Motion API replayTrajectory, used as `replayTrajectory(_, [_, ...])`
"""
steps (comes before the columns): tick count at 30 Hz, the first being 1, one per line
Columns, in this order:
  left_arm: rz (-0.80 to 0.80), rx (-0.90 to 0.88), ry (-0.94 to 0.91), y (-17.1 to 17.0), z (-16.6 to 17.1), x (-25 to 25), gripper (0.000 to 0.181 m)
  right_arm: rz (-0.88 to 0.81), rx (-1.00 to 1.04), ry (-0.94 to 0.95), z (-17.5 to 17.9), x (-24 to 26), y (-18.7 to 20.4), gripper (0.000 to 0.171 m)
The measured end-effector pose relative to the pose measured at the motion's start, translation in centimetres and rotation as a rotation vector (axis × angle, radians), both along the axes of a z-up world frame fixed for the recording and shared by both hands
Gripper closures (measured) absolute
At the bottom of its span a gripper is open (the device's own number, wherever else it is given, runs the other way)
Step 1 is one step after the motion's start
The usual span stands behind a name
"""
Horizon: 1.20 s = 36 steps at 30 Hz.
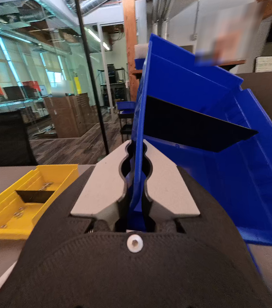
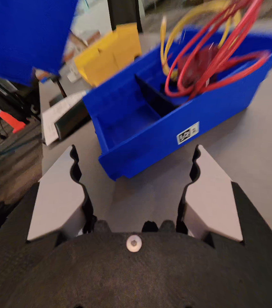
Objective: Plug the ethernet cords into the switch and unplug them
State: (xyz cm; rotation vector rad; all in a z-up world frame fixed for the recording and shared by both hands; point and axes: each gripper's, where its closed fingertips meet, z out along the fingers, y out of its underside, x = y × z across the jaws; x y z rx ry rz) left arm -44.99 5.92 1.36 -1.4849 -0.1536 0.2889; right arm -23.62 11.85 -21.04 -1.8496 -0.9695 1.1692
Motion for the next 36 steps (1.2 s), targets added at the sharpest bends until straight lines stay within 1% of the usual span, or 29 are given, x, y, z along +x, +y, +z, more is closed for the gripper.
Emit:
replayTrajectory(3, [-0.113, 0.005, 0.029, 2.0, 1.1, 5.4, 0.177, -0.014, 0.051, 0.217, 7.3, 5.9, 0.7, 0.039])
replayTrajectory(6, [-0.264, -0.006, 0.048, 4.5, 1.1, 12.9, 0.177, -0.056, 0.119, 0.416, 14.1, 13.1, 0.8, 0.038])
replayTrajectory(8, [-0.374, -0.031, 0.065, 6.2, 0.3, 18.9, 0.177, -0.075, 0.162, 0.502, 17.1, 17.6, 0.1, 0.035])
replayTrajectory(10, [-0.492, -0.067, 0.079, 7.7, -1.2, 25.3, 0.177, -0.122, 0.196, 0.536, 18.5, 21.6, -0.6, 0.033])
replayTrajectory(11, [-0.545, -0.089, 0.079, 8.4, -2.1, 28.4, 0.177, -0.173, 0.203, 0.533, 18.5, 23.5, -0.6, 0.031])
replayTrajectory(13, [-0.629, -0.104, 0.011, 9.5, -3.6, 33.3, 0.175, -0.298, 0.219, 0.515, 17.5, 27.4, -0.2, 0.016])
replayTrajectory(15, [-0.704, -0.137, -0.03, 10.4, -5.4, 37.6, 0.175, -0.397, 0.234, 0.52, 16.7, 31.5, -0.5, 0.019])
replayTrajectory(18, [-0.798, -0.185, -0.068, 11.1, -8.5, 44.0, 0.176, -0.542, 0.265, 0.46, 14.8, 37.0, -1.1, 0.016])
replayTrajectory(22, [-0.897, -0.284, -0.122, 12.1, -13.7, 51.7, 0.175, -0.709, 0.177, 0.425, 11.2, 43.9, -0.4, 0.016])
replayTrajectory(24, [-0.948, -0.347, -0.181, 12.8, -16.6, 55.1, 0.174, -0.79, 0.163, 0.359, 9.1, 46.8, 0.2, 0.016])
replayTrajectory(27, [-1.008, -0.417, -0.278, 14.0, -20.9, 58.9, 0.174, -0.859, 0.144, 0.311, 6.8, 50.1, 1.1, 0.016])
replayTrajectory(29, [-1.038, -0.456, -0.262, 14.3, -23.0, 61.2, 0.171, -0.896, 0.12, 0.285, 5.3, 52.1, 2.1, 0.016])
replayTrajectory(33, [-1.068, -0.519, -0.269, 15.1, -25.7, 64.8, 0.161, -0.942, 0.063, 0.245, 2.7, 55.6, 5.0, 0.016])
replayTrajectory(36, [-1.092, -0.562, -0.244, 15.6, -26.9, 67.0, 0.149, -0.941, -0.009, 0.197, 0.4, 57.8, 7.9, 0.015])
